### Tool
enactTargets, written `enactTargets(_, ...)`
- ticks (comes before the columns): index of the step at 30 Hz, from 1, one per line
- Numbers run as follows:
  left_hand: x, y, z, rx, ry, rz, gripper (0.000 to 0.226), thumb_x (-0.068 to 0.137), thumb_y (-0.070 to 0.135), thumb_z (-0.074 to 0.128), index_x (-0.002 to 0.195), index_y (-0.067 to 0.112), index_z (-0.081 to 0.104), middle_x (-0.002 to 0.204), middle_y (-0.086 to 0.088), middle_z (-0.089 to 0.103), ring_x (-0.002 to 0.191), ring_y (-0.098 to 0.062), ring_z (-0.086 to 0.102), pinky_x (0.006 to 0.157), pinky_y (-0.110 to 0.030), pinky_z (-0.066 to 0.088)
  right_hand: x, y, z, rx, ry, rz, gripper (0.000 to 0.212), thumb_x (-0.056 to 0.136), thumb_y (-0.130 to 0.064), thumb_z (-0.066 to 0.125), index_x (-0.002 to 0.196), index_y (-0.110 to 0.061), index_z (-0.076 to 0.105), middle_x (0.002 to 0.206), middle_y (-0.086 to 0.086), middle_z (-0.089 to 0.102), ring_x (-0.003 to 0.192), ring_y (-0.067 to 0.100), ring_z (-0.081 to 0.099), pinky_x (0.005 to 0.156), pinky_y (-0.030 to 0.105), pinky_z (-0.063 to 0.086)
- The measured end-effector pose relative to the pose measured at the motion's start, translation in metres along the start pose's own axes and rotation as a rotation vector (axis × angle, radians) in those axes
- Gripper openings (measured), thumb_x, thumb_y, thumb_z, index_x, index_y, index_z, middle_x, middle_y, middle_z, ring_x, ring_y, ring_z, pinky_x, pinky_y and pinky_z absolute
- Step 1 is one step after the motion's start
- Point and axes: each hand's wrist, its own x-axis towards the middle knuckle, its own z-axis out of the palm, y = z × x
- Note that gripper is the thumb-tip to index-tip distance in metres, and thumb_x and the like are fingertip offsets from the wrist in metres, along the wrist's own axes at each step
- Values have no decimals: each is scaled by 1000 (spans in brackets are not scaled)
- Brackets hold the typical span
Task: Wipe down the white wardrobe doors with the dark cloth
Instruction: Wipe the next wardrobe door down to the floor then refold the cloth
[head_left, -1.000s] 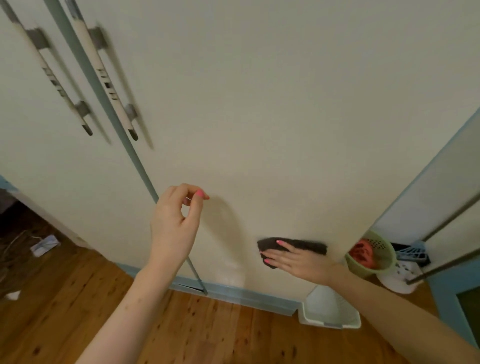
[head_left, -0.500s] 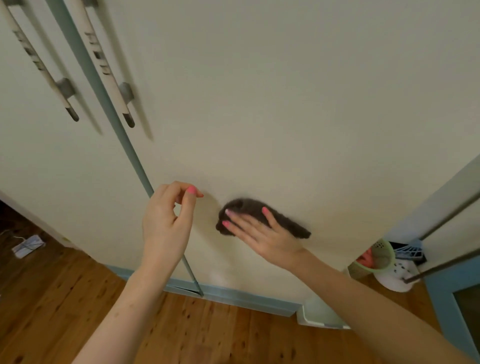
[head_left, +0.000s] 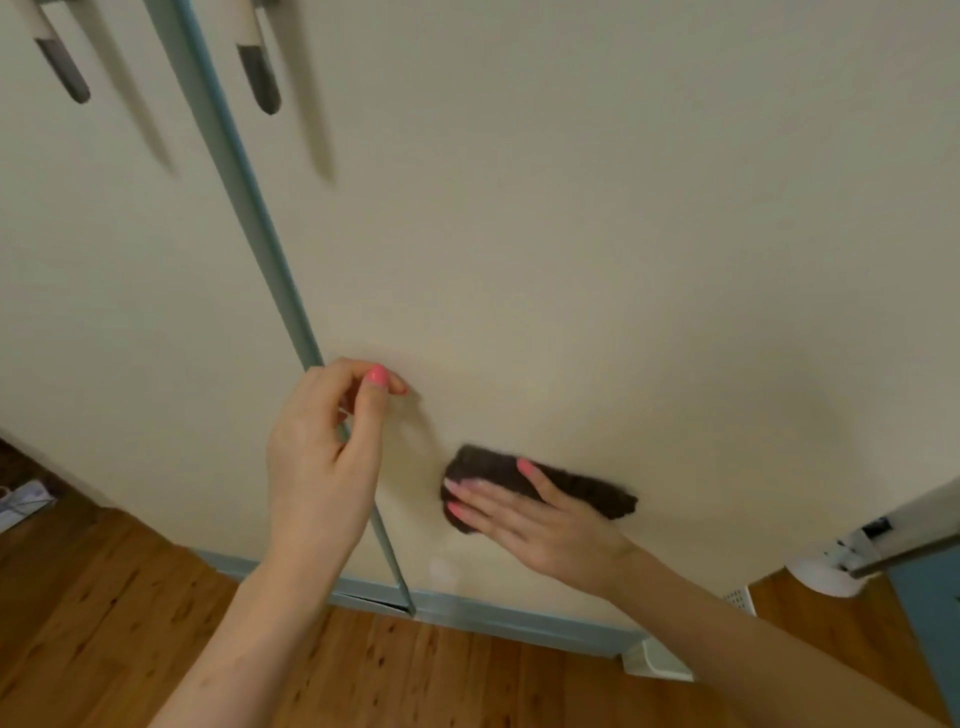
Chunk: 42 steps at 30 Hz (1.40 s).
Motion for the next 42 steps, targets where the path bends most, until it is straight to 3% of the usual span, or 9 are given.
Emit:
enactTargets(5, -5, -10, -16, -5, 15, 25, 34, 90, 44, 33, 91, 26, 62, 89, 16, 61, 88, 6, 53, 71, -4, 37, 71, -5, -11, 85, 254, 370, 49, 100, -10, 37, 147, -16, 29, 153, -1, 24, 142, 18, 25, 114, 50, 11)
enactTargets(11, -12, -46, -21, 14, -32, 3, 31, 90, 47, 31, 87, 34, 60, 87, 14, 61, 89, -2, 55, 69, -9, 38, 55, -93, 46, -7, -200, -113, 73, 81, -19, 67, 145, -8, 33, 151, 6, 37, 142, 20, 26, 114, 57, -14)
enactTargets(14, -18, -60, -21, 8, -44, 3, 34, 89, 47, 32, 88, 30, 61, 86, 14, 62, 88, -5, 56, 67, -9, 38, 52, -111, 50, 0, -343, -169, 73, 78, -25, 69, 143, -11, 37, 148, 3, 41, 141, 17, 29, 113, 58, -16)
enactTargets(20, -29, -61, -20, 13, -75, -30, 30, 90, 44, 33, 86, 33, 59, 84, 18, 61, 88, 0, 56, 67, -6, 39, 75, -70, 21, 15, -45, -2, 59, 90, -19, 48, 146, -10, 30, 154, 5, 29, 144, 19, 21, 114, 54, -4)
enactTargets(25, -33, -57, -5, -4, -130, -28, 31, 90, 45, 34, 87, 29, 61, 79, 10, 63, 81, -12, 59, 66, -19, 45, 94, -40, 17, 66, 292, 235, 55, 96, -19, 47, 144, -4, 28, 148, 2, 25, 139, 20, 30, 115, 49, 8)
enactTargets(28, -39, -62, 5, 11, -134, -42, 31, 90, 46, 34, 85, 30, 61, 81, 15, 62, 85, -2, 57, 67, -10, 41, 59, -57, 40, -1, 159, 39, 53, 95, -14, 46, 145, -7, 29, 150, 4, 30, 140, 17, 30, 115, 49, 7)
enactTargets(32, -48, -69, 15, 19, -148, -51, 29, 89, 46, 33, 84, 34, 59, 85, 19, 60, 88, 5, 53, 67, -4, 37, -18, -90, 61, -89, -228, -279, 62, 85, -19, 57, 143, -13, 35, 147, 1, 42, 139, 16, 34, 114, 55, -5)
enactTargets(36, -52, -65, 26, 19, -154, -61, 29, 88, 47, 34, 83, 34, 59, 84, 16, 60, 86, 1, 52, 64, -10, 38, -70, -72, 59, -172, -299, -372, 80, 80, -22, 70, 145, -7, 26, 153, 12, 23, 143, 25, 14, 114, 59, -9)
enactTargets(42, -57, -40, 47, -14, -166, -84, 29, 87, 50, 33, 82, 37, 58, 83, 13, 61, 86, -2, 52, 64, -20, 38, -91, 2, 22, -87, 54, 96, 50, 97, -11, 40, 146, -15, 33, 154, 0, 26, 146, 22, 12, 117, 50, 5)
